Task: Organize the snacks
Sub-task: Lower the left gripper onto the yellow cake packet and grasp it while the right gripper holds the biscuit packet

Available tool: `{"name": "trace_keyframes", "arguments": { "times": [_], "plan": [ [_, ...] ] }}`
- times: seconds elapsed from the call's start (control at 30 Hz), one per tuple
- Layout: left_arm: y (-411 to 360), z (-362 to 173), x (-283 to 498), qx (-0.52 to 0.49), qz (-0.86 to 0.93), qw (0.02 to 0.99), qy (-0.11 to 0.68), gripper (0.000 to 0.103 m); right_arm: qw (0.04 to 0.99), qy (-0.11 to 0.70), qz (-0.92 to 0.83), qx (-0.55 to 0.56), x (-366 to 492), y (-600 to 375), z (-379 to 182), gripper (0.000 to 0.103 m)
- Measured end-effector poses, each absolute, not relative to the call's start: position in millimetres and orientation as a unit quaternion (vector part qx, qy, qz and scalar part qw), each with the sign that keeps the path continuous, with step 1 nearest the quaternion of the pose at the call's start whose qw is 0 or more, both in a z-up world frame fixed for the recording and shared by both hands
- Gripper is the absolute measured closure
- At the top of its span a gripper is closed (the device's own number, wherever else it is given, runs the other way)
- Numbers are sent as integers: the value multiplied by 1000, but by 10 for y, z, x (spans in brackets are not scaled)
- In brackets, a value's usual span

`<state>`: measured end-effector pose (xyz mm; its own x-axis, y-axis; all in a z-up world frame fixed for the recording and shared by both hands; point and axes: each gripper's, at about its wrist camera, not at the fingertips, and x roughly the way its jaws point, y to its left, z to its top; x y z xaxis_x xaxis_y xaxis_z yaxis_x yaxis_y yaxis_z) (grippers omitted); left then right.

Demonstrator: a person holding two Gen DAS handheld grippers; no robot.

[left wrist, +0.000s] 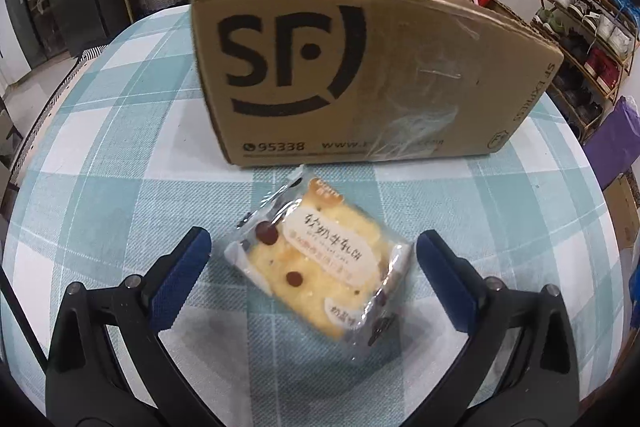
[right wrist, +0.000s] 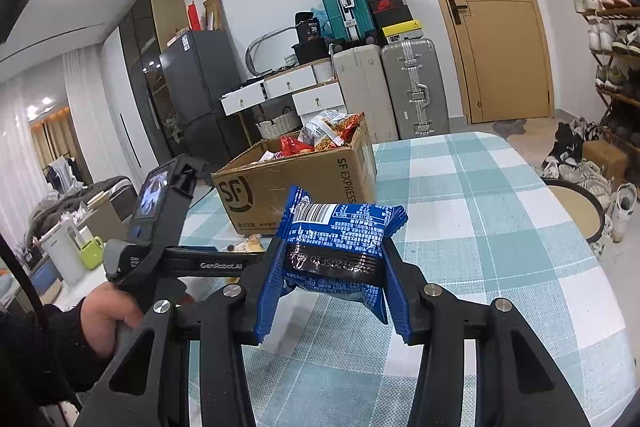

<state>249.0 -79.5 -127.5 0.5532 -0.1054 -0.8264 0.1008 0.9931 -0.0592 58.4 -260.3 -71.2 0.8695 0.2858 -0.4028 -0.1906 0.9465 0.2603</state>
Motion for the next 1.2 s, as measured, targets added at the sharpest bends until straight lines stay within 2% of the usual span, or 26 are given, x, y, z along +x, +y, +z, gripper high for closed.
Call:
{"name": "trace_keyframes", "arguments": {
  "times": [0.3,0.43,0.6,0.83,1.2],
  "plan": [
    [-742,-1236,2587,-19,-68,877,475,10,961,220,126,113,572,-2621,-711,56],
    [-664,-1182,2561,-25,-84,877,472,25,961,220,124,116,565,-2630,-715,56],
    [-541,-1139,2506,-21,-103,873,477,26,961,218,123,119,562,-2645,-713,56],
    [-305,-1088,2369,-19,-123,869,479,34,962,216,120,120,561,-2652,-714,56],
    [-50,-1104,1971,-34,-138,874,464,35,963,212,116,117,532,-2653,-697,56]
  ]
}}
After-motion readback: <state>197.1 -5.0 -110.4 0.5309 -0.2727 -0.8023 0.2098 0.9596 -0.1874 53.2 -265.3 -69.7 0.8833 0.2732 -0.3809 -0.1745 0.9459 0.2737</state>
